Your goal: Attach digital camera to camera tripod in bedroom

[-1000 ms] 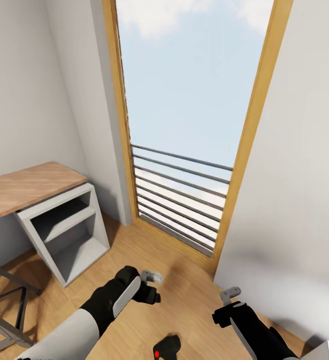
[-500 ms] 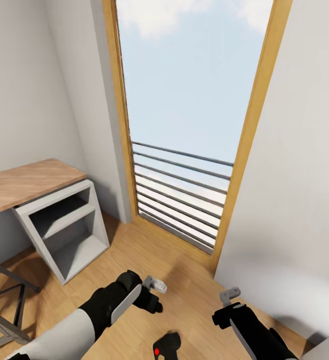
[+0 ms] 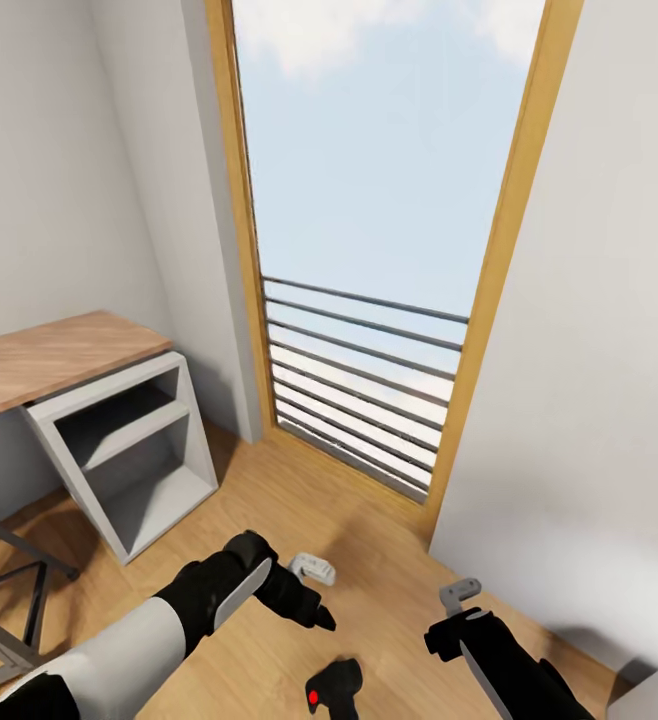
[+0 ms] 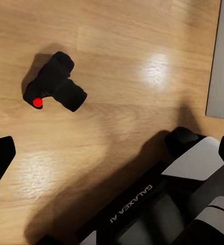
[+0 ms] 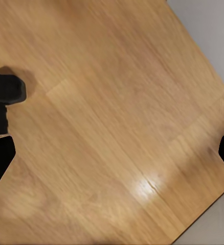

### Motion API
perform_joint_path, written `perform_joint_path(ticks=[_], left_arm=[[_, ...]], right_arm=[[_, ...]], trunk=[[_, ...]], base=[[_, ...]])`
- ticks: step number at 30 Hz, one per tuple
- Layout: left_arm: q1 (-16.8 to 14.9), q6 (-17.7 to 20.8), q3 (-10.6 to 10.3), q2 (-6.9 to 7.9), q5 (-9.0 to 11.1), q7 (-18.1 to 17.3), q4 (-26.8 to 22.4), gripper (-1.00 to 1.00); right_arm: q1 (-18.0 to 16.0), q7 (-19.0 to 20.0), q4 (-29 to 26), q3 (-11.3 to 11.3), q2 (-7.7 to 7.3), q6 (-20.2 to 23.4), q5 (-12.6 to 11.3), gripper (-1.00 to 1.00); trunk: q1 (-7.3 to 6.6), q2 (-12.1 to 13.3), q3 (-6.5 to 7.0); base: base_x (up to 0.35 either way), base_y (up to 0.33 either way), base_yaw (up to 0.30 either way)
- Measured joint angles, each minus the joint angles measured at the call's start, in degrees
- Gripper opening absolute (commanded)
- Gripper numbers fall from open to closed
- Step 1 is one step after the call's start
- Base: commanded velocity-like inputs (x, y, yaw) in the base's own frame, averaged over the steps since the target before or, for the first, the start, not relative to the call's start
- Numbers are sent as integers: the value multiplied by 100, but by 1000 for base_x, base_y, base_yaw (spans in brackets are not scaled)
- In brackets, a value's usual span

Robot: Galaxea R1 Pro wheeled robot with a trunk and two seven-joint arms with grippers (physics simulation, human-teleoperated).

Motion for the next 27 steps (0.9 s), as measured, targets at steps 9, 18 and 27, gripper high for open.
perform_joint_path(ticks=[9, 18, 27], left_arm=[[-42, -170, -10, -3, -17, -111, 151, 100], [-117, -199, 21, -24, -11, -90, 189, 100], [-278, -195, 1192, -79, 84, 75, 215, 100]], right_arm=[[4, 0, 0, 1, 0, 1, 0, 100], [2, 0, -33, 6, 0, 4, 3, 100], [-2, -2, -303, -6, 3, 53, -8, 100]], trunk=[[198, -361, -162], [395, -722, -323], [593, -1083, -485]], base=[[0, 0, 0], [0, 0, 0], [0, 0, 0]])
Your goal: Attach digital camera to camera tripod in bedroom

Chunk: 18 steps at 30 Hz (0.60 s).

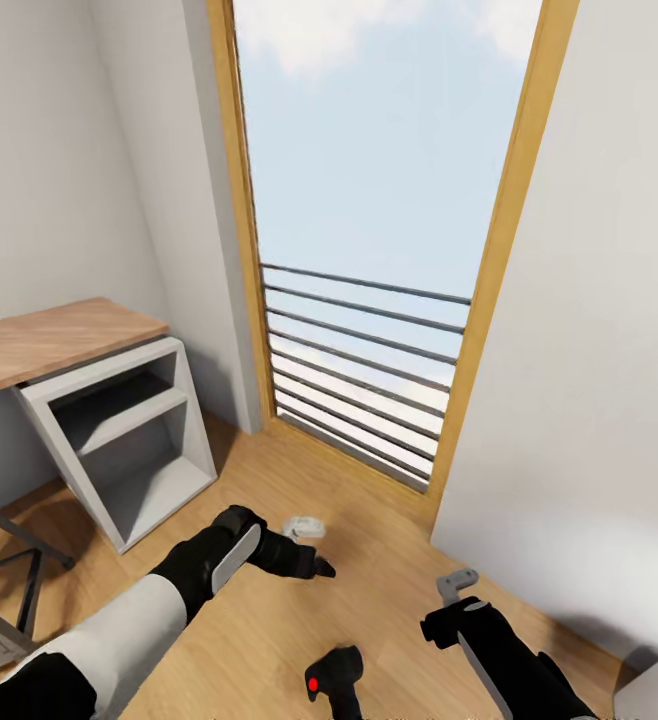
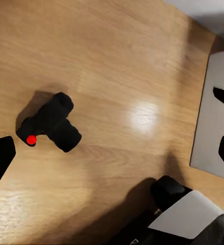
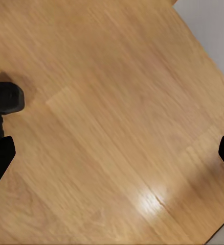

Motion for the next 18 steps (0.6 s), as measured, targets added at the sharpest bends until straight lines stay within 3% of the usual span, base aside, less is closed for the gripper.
perform_joint_path(ticks=[2, 3, 6, 7, 9, 10, 13, 14, 18], left_arm=[[-16, 0, 690, -111, 37, 214, 3, 100], [-15, -1, 701, -113, 34, 218, 3, 100], [-6, -62, 1701, -348, 79, 706, 11, 100], [-6, -64, 1712, -350, 79, 712, 11, 100], [28, -252, 2290, -482, 108, 1018, 14, 100], [29, -256, 2299, -484, 110, 1023, 14, 100], [96, -665, 2913, -642, 255, 1353, 34, 100], [97, -670, 2919, -643, 258, 1356, 35, 100], [151, -1101, 3312, -733, 834, 1672, 153, 100]], right_arm=[[2, 1, -152, -8, -9, 21, -6, 100], [3, 1, -155, -9, -9, 21, -7, 100], [37, 1, -343, -22, -22, 41, -23, 100], [37, 1, -344, -22, -22, 41, -24, 100], [70, 1, -417, -32, -28, 60, -32, 100], [71, 1, -418, -32, -28, 61, -32, 100], [100, 1, -482, -41, -33, 114, -44, 100], [100, 1, -483, -41, -33, 115, -44, 100], [121, 2, -524, -47, -36, 165, -55, 100]], trunk=[[44, -80, -36], [66, -120, -54], [132, -241, -108], [154, -281, -126], [198, -361, -162], [220, -401, -180], [286, -522, -233], [308, -562, -251], [396, -722, -323]], base=[[0, 0, 0], [0, 0, 0], [0, 0, 0], [0, 0, 0], [0, 0, 0], [0, 0, 0], [0, 0, 0], [0, 0, 0], [0, 0, 0]])
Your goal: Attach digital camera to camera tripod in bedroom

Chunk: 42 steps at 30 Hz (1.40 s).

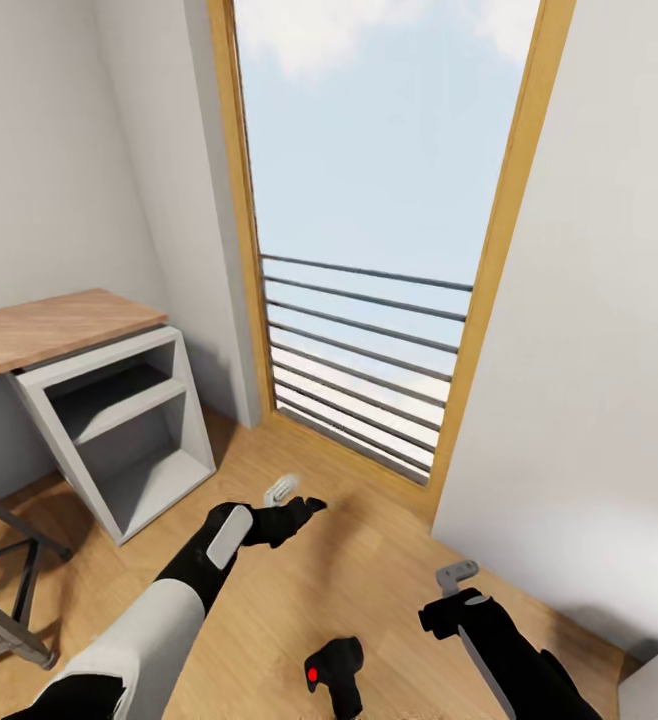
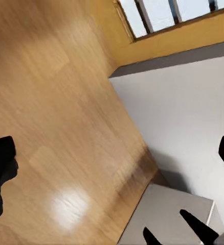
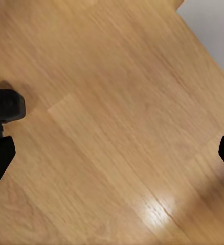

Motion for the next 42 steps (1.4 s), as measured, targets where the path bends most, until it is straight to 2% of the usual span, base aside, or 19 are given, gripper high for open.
perform_joint_path(ticks=[3, 6, 12, 14, 18, 21, 22, 24, 25, 27, 28, 32, 33, 35, 36, 38, 39, 41, 42], left_arm=[[19, -257, 114, -25, 477, 239, 71, 100], [28, -570, 172, -55, 771, 455, 111, 100], [33, -999, 207, -84, 1079, 791, 131, 100], [34, -1154, 216, -88, 1270, 1048, 119, 100], [35, -1273, 219, -91, 1432, 1328, 99, 100], [34, -1412, 222, -95, 1585, 1660, 27, 100], [34, -1413, 221, -95, 1587, 1664, 26, 100], [35, -1471, 221, -103, 1658, 1871, -98, 100], [35, -1472, 221, -103, 1659, 1875, -100, 100], [36, -1506, 215, -113, 1744, 2127, -275, 100], [36, -1506, 215, -113, 1746, 2132, -277, 100], [34, -1525, 129, -121, 2045, 2807, -672, 100], [34, -1525, 128, -121, 2047, 2813, -675, 100], [32, -1541, 54, -124, 2241, 3188, -858, 100], [32, -1542, 53, -124, 2244, 3195, -860, 100], [31, -1557, -21, -126, 2449, 3535, -1000, 100], [31, -1558, -22, -126, 2453, 3540, -1002, 100], [25, -1570, -109, -128, 2651, 3781, -1096, 100], [25, -1570, -110, -128, 2653, 3784, -1097, 100]], right_arm=[[9, 0, -20, -5, 1, 16, -7, 100], [13, 3, -112, -13, 4, 23, -12, 100], [32, 14, -481, -26, 0, 111, -21, 100], [74, 18, -749, -42, -1, 291, -26, 100], [133, 20, -1075, -98, -2, 573, -30, 100], [199, 22, -1658, -287, -2, 1035, -28, 100], [200, 22, -1665, -289, -2, 1040, -31, 100], [226, 23, -2096, -496, 0, 1327, -26, 100], [227, 23, -2104, -500, 0, 1332, -32, 100], [243, 23, -2571, -749, 2, 1599, -26, 100], [243, 23, -2579, -753, 2, 1603, -34, 100], [261, 26, -3430, -1212, 9, 2180, -31, 100], [261, 26, -3436, -1215, 9, 2185, -39, 100], [262, 28, -3715, -1370, 11, 2441, -34, 100], [262, 28, -3720, -1373, 11, 2445, -40, 100], [240, 30, -3904, -1472, 19, 2602, -35, 100], [240, 30, -3907, -1474, 19, 2605, -39, 100], [208, 30, -4027, -1536, 34, 2605, -37, 100], [207, 30, -4028, -1537, 35, 2605, -39, 100]], trunk=[[66, -120, -54], [132, -241, -107], [263, -481, -215], [307, -561, -251], [395, -722, -323], [461, -842, -376], [483, -882, -395], [527, -963, -430], [549, -1003, -448], [593, -1083, -484], [615, -1123, -502], [703, -1284, -574], [725, -1324, -592], [769, -1404, -628], [791, -1444, -646], [816, -1487, -686], [819, -1488, -708], [824, -1491, -752], [827, -1492, -775]], base=[[0, 0, 0], [0, 0, 0], [0, 0, 0], [0, 0, 0], [0, 0, 0], [0, 0, 0], [0, 0, 0], [0, 0, 0], [0, 0, 0], [0, 0, 0], [0, 0, 0], [0, 0, 0], [0, 0, 0], [0, 0, 0], [0, 0, 0], [0, 0, 0], [0, 0, 0], [0, 0, 0], [0, 0, 0]])
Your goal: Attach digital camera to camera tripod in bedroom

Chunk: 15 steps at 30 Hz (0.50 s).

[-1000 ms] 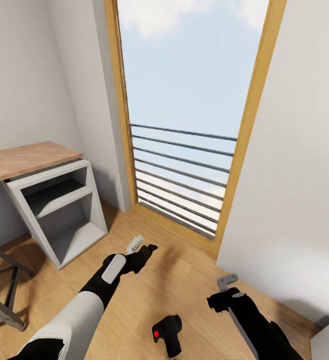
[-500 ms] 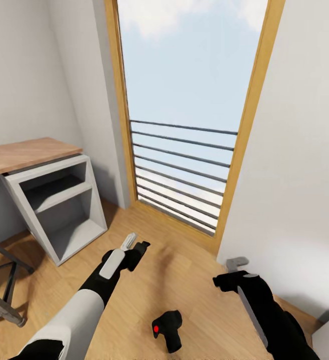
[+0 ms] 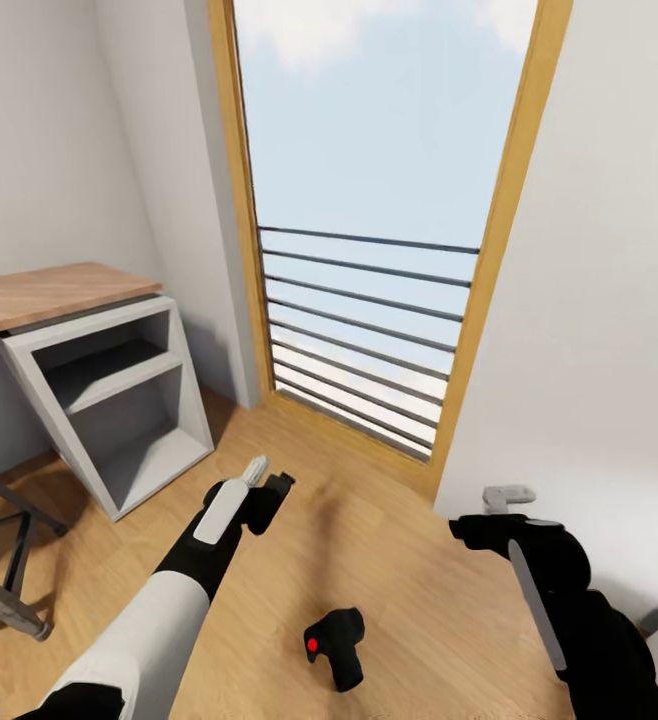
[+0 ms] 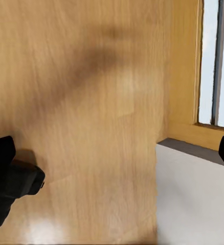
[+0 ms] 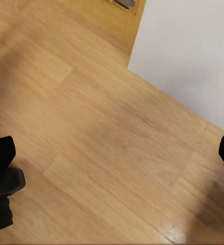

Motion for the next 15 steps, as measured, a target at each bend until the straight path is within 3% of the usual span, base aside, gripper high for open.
perform_joint_path(ticks=[2, 10, 15], left_arm=[[-8, -8, -94, 3, 178, 154, -62, 100], [-21, -39, -264, 8, 588, 369, -155, 100], [-8, -432, -292, 0, 787, 472, -154, 100]], right_arm=[[-43, 0, -78, -41, 13, 0, 1, 100], [-451, 61, -190, -138, 13, 0, -2, 100], [-583, 239, -208, -203, 21, 0, -41, 100]], trunk=[[5, -3, -44], [26, -13, -222], [39, -20, -333]], base=[[0, 0, 0], [0, 0, 0], [0, 0, 0]])
